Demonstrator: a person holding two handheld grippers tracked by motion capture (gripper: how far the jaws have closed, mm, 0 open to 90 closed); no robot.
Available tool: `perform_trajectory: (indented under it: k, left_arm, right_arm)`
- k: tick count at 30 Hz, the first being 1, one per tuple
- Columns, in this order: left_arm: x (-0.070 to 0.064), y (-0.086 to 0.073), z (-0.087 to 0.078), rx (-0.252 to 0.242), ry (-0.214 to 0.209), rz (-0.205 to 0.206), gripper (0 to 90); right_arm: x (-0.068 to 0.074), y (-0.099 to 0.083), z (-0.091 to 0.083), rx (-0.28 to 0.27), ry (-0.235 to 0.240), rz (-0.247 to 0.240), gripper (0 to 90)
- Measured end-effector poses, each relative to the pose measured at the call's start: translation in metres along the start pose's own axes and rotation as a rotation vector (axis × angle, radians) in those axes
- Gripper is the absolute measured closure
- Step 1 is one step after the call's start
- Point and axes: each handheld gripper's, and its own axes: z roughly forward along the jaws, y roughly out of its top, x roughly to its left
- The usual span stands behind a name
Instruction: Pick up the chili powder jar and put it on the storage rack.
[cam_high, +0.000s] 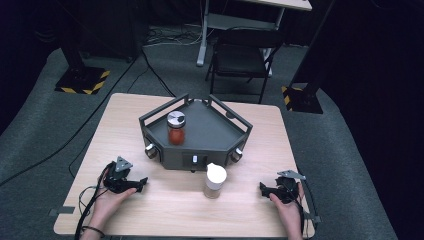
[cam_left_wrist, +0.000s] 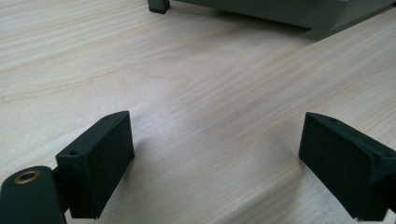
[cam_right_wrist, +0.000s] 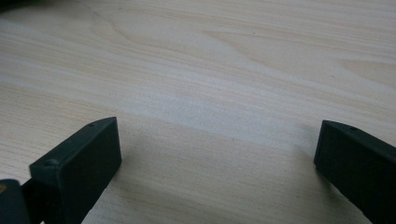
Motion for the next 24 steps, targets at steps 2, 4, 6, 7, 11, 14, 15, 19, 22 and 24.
perform_trajectory:
  k: [2, 4, 6, 7, 11, 14, 15, 19, 22, 24]
  left_arm:
    - [-0.0016, 0.0011, 0.0001, 0.007, 0.006, 0.015, 9.4]
    - [-0.0023, 0.0018, 0.0006, 0.012, 0.006, 0.021, 7.9]
    - [-0.0013, 0.002, 0.0007, 0.013, 0.001, 0.025, 7.2]
    - [-0.0013, 0.002, 0.0007, 0.013, 0.001, 0.025, 7.2]
    - [-0.0013, 0.002, 0.0007, 0.013, 0.001, 0.026, 7.2]
    - [-0.0017, 0.0023, 0.0009, 0.014, 0.003, 0.024, 6.7]
    - [-0.0017, 0.0024, 0.0009, 0.014, 0.003, 0.025, 6.6]
    - [-0.0017, 0.0029, 0.0014, 0.016, 0.003, 0.024, 6.0]
    - [-0.0041, 0.0051, 0.003, 0.027, 0.021, 0.005, 2.7]
    - [-0.0052, 0.0062, 0.0035, 0.032, 0.029, -0.006, 0.0]
  right_arm:
    - [0.0, 0.0, 0.0, 0.0, 0.0, 0.0, 0.0]
    - [0.0, 0.0, 0.0, 0.0, 0.0, 0.0, 0.0]
    - [0.0, 0.0, 0.0, 0.0, 0.0, 0.0, 0.0]
    - [-0.0001, 0.0, 0.0, 0.0, 0.0, -0.001, 0.0]
    - [0.0, -0.0001, -0.0001, 0.0, 0.001, -0.001, 0.0]
    - [0.0, -0.0002, -0.0001, 0.0, 0.001, -0.001, 0.0]
    - [0.0, -0.0002, 0.0, -0.001, 0.001, -0.001, 0.0]
    - [0.0, -0.0002, 0.0, 0.0, 0.001, -0.001, 0.0]
    - [0.0, -0.0002, 0.0, -0.001, 0.001, 0.0, 0.0]
    - [0.0, -0.0002, -0.0001, 0.0, 0.001, -0.001, 0.0]
